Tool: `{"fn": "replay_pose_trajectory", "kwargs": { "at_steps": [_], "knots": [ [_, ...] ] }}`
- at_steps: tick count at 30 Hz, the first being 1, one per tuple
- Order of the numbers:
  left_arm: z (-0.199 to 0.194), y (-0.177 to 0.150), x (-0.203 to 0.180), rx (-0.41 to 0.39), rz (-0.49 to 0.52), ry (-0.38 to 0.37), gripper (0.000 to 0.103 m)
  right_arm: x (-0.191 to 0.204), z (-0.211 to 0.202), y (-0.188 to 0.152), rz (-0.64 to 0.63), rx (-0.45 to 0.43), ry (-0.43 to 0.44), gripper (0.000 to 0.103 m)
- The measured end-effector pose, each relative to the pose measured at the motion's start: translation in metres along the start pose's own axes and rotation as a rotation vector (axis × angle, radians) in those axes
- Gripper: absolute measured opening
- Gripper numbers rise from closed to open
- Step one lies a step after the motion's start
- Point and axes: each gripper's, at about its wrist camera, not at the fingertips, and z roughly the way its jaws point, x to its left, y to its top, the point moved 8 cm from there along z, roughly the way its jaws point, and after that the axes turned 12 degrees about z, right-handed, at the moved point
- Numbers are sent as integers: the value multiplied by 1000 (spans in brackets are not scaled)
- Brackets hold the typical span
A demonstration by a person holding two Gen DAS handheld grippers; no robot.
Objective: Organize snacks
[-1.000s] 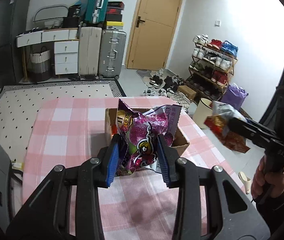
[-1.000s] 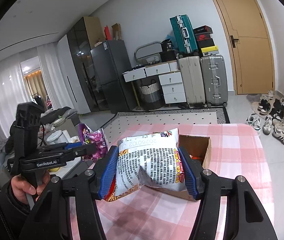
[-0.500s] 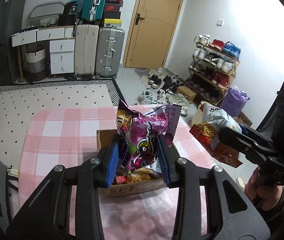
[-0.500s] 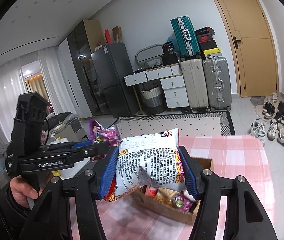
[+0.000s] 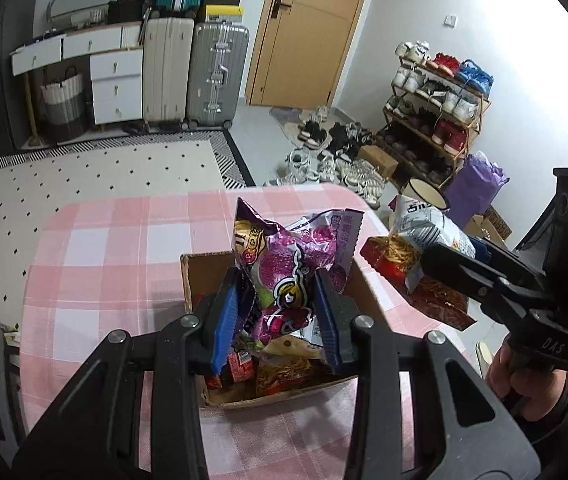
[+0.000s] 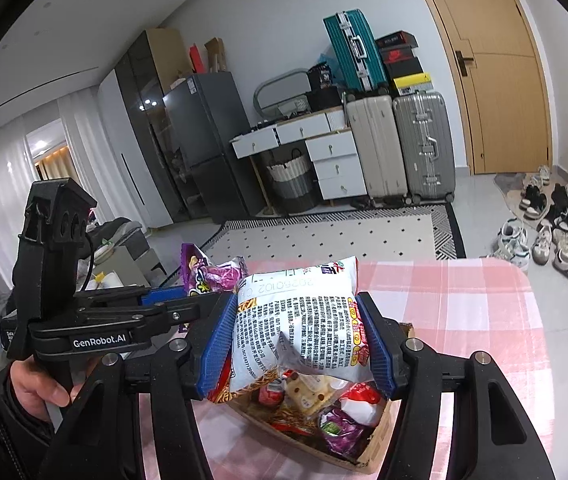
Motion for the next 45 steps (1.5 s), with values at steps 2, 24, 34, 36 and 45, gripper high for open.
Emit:
{"fn": "replay_pose_trajectory", "kwargs": {
  "at_steps": [2,24,34,36,45],
  "knots": [
    [14,-4,6,14,-5,0,33,-5,11,-2,4,14,-5,60],
    [89,-44,37,101,-67,18,50,-39,57,-18,-8,52,-72,72],
    [44,-48,24,37,-24,61,55,-30,12,-12,2,-25,-77,82],
    [35,-49,18,29,-12,67,57,-26,1,-14,0,-35,-75,84],
    [-15,-60,-3,-13,-6,81,80,-9,-45,-25,-46,-103,-107,97]
  ]
}}
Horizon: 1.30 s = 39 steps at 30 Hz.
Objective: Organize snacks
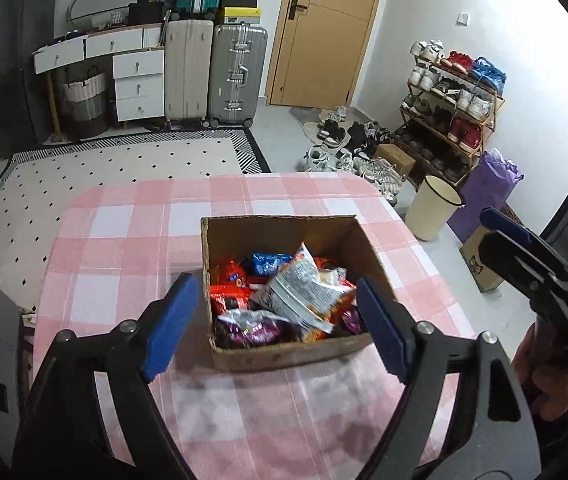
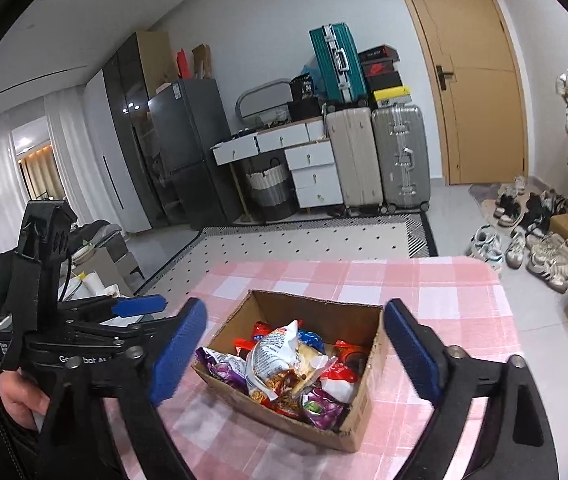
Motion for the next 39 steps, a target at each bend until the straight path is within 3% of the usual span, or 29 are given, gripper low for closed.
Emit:
{"fn": "replay_pose_trajectory", "kwargs": {
  "at_steps": [9,13,26,32,34,39],
  "knots": [
    [-66,-12,-23,-97,23,61,86,13,-53,-19,-49,-56,-21,101],
    [-96,-15,-28,-144,16,102,103,20,-78,-27,-61,-86,-15,102],
    [-176,-66,-33,-207,-16,178,102,39,-156,-63,-103,-152,-37,102],
    [-199,-91,-36,-315,68,314,102,23,-164,-92,-83,-141,-55,102],
    [-201,-101,-37,-319,82,351,102,16,-163,-100,-75,-140,-50,102],
    [-191,-123,-31,-335,38,346,102,-2,-157,-117,-61,-167,-46,102]
  ]
}}
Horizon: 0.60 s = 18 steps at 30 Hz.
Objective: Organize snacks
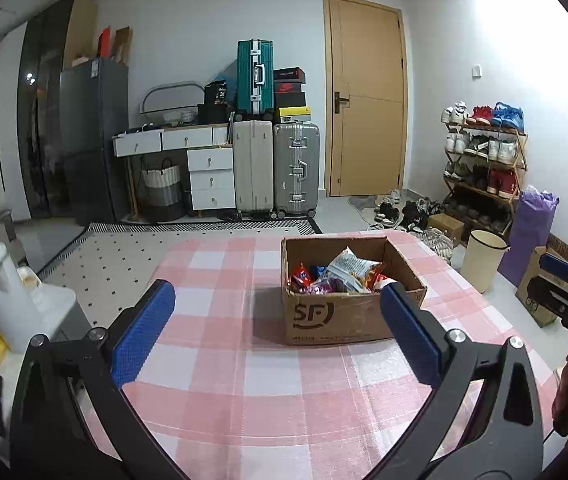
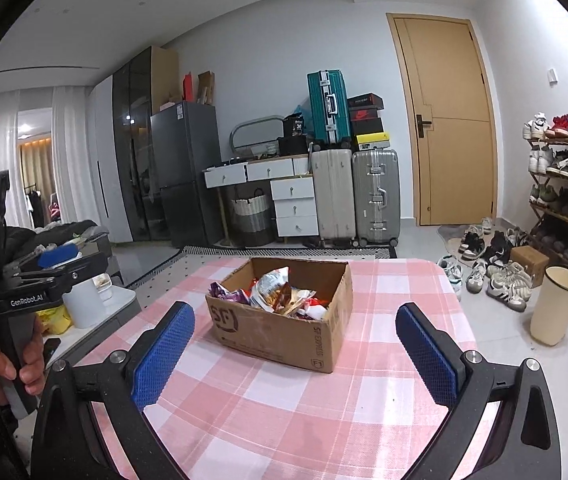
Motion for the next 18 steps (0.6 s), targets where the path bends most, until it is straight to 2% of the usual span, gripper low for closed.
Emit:
{"fn": "replay_pose_trajectory", "kwargs": {
  "at_steps": [5,10,15,18],
  "knots": [
    [32,-28,3,-5,-17,37,102,-12,15,-17,-13,-20,6,102],
    [70,-58,-1,9,-25,24,102,-25,37,-34,-7,-26,4,102],
    [106,-81,-2,36,-56,4,102,-46,63,-45,-8,-28,-53,102],
    [125,-96,0,46,-70,10,98,-54,78,-54,-31,-7,-85,102]
  ]
}}
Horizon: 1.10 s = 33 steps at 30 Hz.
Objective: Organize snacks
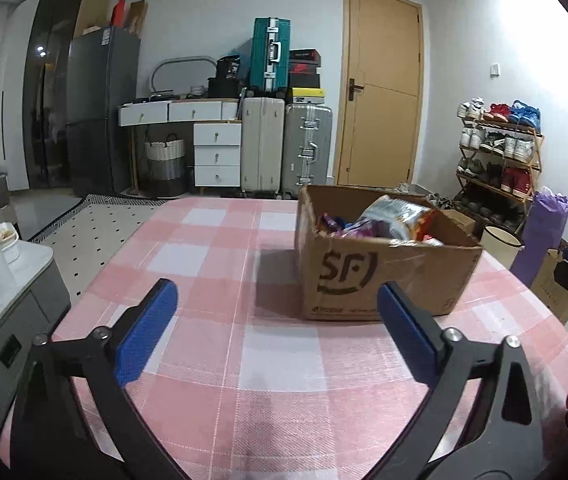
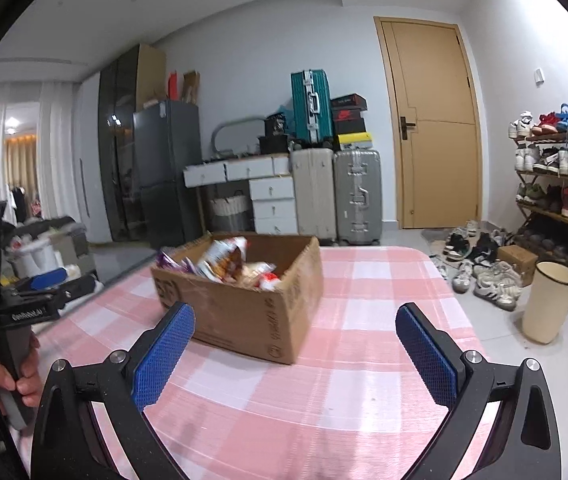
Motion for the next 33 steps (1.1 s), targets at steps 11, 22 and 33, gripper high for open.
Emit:
{"fn": "replay_pose_trajectory", "kwargs": {
  "at_steps": [11,22,33],
  "knots": [
    [31,-8,2,-54,-7,56,86,-5,21,-11,-35,-8,-11,102],
    [45,-7,-5,-67,42,62,89,0,20,-15,-51,-14,1,102],
    [43,-6,-4,-78,48,66,102,2,18,-17,-63,-15,-1,102]
  ]
}}
